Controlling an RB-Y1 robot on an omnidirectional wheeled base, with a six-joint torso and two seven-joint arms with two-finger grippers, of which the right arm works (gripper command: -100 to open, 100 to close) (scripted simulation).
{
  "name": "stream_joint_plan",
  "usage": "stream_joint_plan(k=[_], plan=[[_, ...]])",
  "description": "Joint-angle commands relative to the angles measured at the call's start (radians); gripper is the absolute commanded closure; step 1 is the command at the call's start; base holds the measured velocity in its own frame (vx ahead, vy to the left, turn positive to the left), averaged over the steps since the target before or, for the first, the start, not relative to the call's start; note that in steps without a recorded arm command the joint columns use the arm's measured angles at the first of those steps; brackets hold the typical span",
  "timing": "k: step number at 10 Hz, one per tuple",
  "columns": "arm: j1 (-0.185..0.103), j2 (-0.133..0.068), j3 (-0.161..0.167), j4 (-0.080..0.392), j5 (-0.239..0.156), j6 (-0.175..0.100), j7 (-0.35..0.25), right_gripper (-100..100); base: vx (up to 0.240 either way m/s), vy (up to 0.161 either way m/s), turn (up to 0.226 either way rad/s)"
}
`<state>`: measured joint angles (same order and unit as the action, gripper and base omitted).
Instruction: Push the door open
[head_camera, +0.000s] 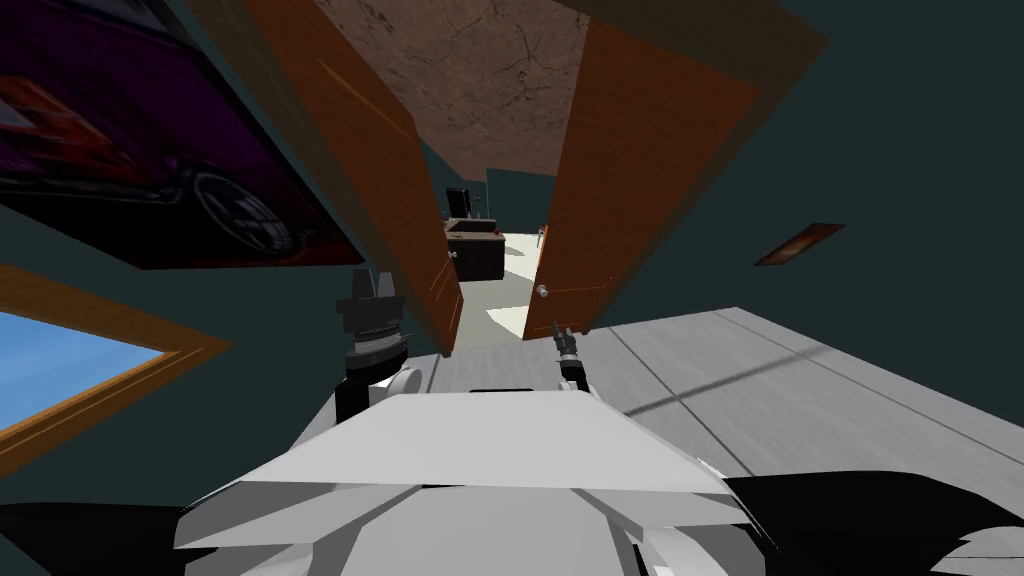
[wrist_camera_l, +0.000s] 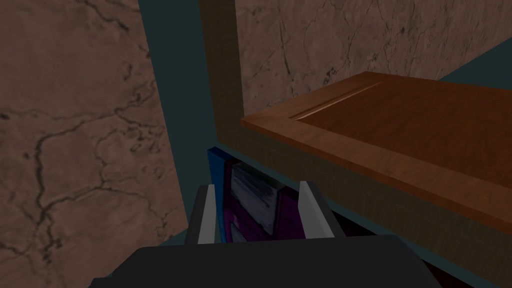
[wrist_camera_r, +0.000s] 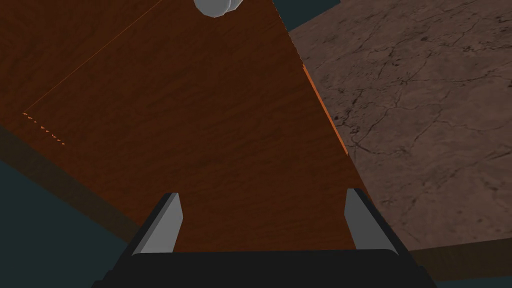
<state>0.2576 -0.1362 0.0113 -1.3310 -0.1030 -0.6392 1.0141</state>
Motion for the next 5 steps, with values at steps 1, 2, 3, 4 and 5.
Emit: stream_joint_plan(k=[1, 2, 3, 4, 5], plan=[[-0.012, -0.001, -0.001, 0.033, -0.003, -0.011, 0.039, -100, 0.064, -0.067, 0.127], [-0.017, -0.002, -0.002, 0.051, -0.004, -0.016, 0.062, -100, 0.060, -0.065, 0.145], [-0.022, -0.003, -0.002, 0.069, -0.006, -0.021, 0.084, -100, 0.063, -0.073, 0.118], [-0.028, -0.004, -0.003, 0.086, -0.007, -0.026, 0.107, -100, 0.071, -0.068, 0.126], [-0.032, -0.004, -0.003, 0.102, -0.009, -0.031, 0.127, -100, 0.069, -0.074, 0.118]])
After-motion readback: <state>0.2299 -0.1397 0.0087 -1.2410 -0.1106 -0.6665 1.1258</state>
